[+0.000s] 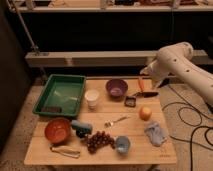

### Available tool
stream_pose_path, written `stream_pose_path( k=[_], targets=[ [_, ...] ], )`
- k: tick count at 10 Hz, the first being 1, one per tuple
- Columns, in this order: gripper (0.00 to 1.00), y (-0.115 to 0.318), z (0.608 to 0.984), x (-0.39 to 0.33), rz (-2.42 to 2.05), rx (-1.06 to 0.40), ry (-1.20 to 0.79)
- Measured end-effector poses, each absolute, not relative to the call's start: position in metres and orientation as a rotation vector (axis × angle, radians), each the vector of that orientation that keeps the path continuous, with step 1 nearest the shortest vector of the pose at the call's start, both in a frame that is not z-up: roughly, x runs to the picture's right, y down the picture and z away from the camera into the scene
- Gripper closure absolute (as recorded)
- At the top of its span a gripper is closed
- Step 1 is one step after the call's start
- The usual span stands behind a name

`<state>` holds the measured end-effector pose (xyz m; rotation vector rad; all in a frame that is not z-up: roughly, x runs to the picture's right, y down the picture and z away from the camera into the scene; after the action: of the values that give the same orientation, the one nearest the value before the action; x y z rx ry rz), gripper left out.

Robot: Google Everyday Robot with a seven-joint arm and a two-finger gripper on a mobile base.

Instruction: Place brush in plastic cup

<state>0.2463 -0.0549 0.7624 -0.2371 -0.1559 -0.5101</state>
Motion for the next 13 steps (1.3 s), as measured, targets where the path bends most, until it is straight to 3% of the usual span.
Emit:
stream_pose_path(
  k=[3, 6, 13],
  targets=[
    [0.36, -0.043, 0.789, 0.255, -0.53, -0.308, -0.181],
    [0.36, -0.016, 0.844, 0.251, -0.535, -0.404, -0.244],
    [0.36, 0.009, 0.909, 0.233, -0.51, -0.515, -0.292]
  ],
)
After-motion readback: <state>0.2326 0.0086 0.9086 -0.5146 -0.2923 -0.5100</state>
